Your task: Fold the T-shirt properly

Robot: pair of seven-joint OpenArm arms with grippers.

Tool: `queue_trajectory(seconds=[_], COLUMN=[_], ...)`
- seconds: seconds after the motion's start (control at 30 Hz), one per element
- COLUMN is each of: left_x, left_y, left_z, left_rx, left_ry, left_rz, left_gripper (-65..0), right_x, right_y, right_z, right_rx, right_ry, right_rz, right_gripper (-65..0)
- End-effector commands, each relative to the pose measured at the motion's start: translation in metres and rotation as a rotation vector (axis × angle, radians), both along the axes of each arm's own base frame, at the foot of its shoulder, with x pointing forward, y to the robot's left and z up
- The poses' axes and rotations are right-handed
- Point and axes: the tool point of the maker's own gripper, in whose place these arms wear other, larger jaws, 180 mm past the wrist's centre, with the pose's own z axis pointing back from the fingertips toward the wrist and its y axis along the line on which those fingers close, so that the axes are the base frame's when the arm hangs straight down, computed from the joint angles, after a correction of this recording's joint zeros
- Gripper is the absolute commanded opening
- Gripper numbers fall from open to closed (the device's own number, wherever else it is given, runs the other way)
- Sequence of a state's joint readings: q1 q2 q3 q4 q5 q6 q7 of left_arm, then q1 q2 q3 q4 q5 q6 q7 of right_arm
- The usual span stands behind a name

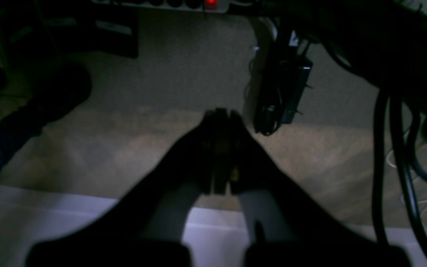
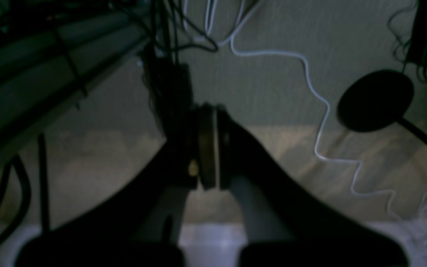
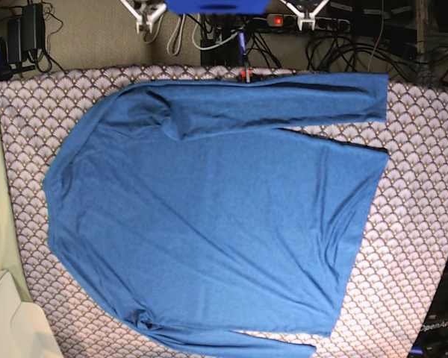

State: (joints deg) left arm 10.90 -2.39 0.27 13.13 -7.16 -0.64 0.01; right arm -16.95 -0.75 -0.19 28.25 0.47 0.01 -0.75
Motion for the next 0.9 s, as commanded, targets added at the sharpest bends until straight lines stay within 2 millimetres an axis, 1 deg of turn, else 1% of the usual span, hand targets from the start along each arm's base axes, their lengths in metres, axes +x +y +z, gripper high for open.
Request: queue_trajectory(seconds=[0.0, 0.03, 0.1, 0.13, 0.2, 0.23, 0.27, 0.3, 0.33, 0.4, 0.5, 0.6, 0.63, 0.7, 0.77, 0.87], left_x=[-0.013, -0.017, -0.014, -0.019, -0.018, -0.019, -0.019, -0.021, -0.017, -0.013, -0.001, 0.017, 0.024, 0.037, 0.045, 0.061], left_y=[0.000, -0.001, 0.006, 0.008, 0.009, 0.009, 0.008, 0.014, 0.018, 0.017, 0.010, 0.010, 0.007, 0.002, -0.003, -0.011], left_z=[0.003, 0.005, 0.013, 0.017, 0.026, 0.031, 0.037, 0.044, 0.052, 0.066, 0.092, 0.124, 0.136, 0.158, 0.174, 0.203], left_rx=[-0.002, -0.004, 0.003, 0.004, 0.002, -0.001, -0.003, 0.004, 0.007, 0.001, -0.016, -0.024, -0.029, -0.040, -0.051, -0.070], left_ry=[0.000, -0.014, -0.058, -0.069, -0.109, -0.127, -0.149, -0.165, -0.195, -0.240, -0.322, -0.416, -0.449, -0.511, -0.555, -0.631], left_rz=[-0.009, -0.011, -0.021, -0.025, -0.029, -0.028, -0.031, -0.040, -0.051, -0.059, -0.072, -0.099, -0.102, -0.110, -0.113, -0.116], left_gripper=[-64.9, -64.9, -64.9, -64.9, -64.9, -64.9, -64.9, -64.9, -64.9, -64.9, -64.9, -64.9, -64.9, -64.9, -64.9, -64.8], right_x=[-0.005, -0.007, -0.007, -0.006, -0.007, -0.005, -0.006, -0.004, -0.002, 0.002, 0.009, 0.018, 0.022, 0.027, 0.036, 0.054], right_y=[-0.002, -0.003, -0.005, -0.007, -0.016, -0.017, -0.019, -0.020, -0.020, -0.027, -0.031, -0.033, -0.036, -0.035, -0.035, -0.047], right_z=[0.006, 0.011, 0.023, 0.029, 0.042, 0.048, 0.055, 0.063, 0.071, 0.086, 0.110, 0.136, 0.146, 0.162, 0.176, 0.204], right_rx=[0.000, -0.002, -0.008, -0.012, -0.028, -0.031, -0.033, -0.036, -0.038, -0.051, -0.060, -0.068, -0.073, -0.073, -0.075, -0.110], right_ry=[-0.023, -0.041, -0.084, -0.107, -0.139, -0.160, -0.177, -0.197, -0.219, -0.257, -0.315, -0.377, -0.395, -0.412, -0.427, -0.470], right_rz=[0.000, 0.000, 0.002, 0.004, 0.015, 0.017, 0.020, 0.022, 0.025, 0.040, 0.049, 0.061, 0.071, 0.076, 0.079, 0.067], right_gripper=[-65.0, -65.0, -65.0, -65.0, -65.0, -65.0, -65.0, -65.0, -65.0, -65.0, -65.0, -65.0, -65.0, -65.0, -64.9, -60.6])
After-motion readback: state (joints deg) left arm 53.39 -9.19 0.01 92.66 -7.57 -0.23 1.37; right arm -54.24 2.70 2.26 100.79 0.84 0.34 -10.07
